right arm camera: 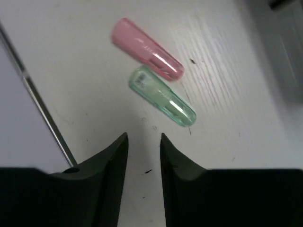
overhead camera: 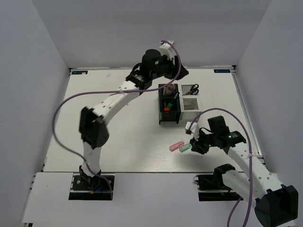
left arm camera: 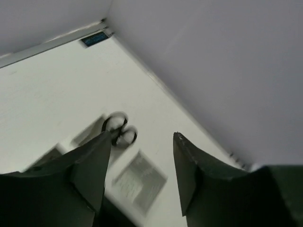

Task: Sort the stationery into containers
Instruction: Pick up the stationery from the center of the board.

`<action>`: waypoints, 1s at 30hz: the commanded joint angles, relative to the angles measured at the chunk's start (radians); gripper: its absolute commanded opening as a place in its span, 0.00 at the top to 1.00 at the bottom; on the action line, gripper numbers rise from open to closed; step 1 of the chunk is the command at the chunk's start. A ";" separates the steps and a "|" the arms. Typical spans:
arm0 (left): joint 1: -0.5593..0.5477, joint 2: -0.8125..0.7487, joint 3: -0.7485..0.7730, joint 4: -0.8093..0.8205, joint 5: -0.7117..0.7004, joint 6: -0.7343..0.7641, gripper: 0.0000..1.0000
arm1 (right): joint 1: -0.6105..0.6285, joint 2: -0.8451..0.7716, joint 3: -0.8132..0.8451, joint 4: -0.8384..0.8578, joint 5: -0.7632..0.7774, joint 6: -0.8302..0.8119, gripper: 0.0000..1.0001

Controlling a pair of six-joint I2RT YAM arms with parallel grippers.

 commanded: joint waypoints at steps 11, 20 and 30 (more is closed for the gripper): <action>-0.180 -0.942 -0.807 -0.920 -0.546 0.234 1.00 | -0.004 0.223 0.021 -0.130 -0.203 -0.934 0.42; -0.172 -1.224 -1.209 -0.854 -0.586 0.219 0.76 | 0.004 0.369 0.055 0.167 -0.102 -0.831 0.48; -0.174 -1.273 -1.289 -0.817 -0.532 0.231 0.76 | 0.020 0.505 0.106 0.018 -0.117 -0.905 0.50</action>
